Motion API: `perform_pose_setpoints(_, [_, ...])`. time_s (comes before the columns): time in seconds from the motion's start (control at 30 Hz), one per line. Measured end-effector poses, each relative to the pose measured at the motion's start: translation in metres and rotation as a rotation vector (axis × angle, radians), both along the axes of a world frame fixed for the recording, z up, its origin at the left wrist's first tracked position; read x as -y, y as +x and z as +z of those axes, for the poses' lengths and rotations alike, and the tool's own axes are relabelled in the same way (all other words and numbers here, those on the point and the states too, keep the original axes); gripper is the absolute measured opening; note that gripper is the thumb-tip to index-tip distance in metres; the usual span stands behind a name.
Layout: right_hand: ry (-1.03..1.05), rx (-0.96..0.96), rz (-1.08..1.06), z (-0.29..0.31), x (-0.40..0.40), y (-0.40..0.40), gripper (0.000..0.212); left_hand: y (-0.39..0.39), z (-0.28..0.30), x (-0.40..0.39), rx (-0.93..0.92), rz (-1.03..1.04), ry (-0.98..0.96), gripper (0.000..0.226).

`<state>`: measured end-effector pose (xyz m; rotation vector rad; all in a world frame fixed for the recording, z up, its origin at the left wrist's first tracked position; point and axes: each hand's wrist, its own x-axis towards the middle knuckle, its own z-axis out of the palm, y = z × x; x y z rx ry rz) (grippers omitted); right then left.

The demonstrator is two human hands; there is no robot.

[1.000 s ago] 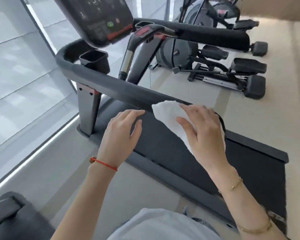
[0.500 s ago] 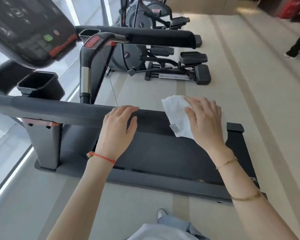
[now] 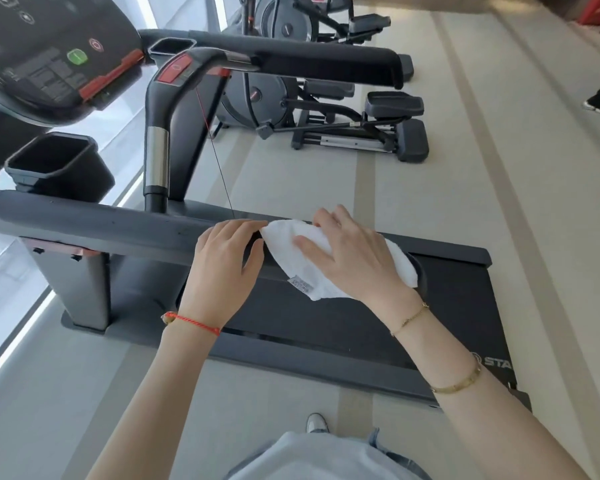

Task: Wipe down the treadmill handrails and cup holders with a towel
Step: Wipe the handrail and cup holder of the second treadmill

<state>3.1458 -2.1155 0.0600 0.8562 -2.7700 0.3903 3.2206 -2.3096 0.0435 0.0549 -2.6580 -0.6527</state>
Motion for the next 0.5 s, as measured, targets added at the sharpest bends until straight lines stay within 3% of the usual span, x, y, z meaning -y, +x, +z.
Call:
perform_pose_setpoints(0.17, [-0.14, 0.069, -0.122, 0.002, -0.039, -0.012, 0.045, -0.002, 0.001, 0.0, -0.002, 0.01, -0.012, 0.03])
perform_pose_setpoints(0.33, [0.015, -0.104, -0.145, -0.008, -0.02, -0.008, 0.054, -0.004, 0.002, 0.005, -0.007, -0.003, -0.013, 0.032])
perform_pose_setpoints(0.5, [0.028, -0.175, -0.123, -0.012, 0.016, -0.005, 0.051, -0.003, 0.006, 0.023, -0.035, -0.016, -0.018, 0.032])
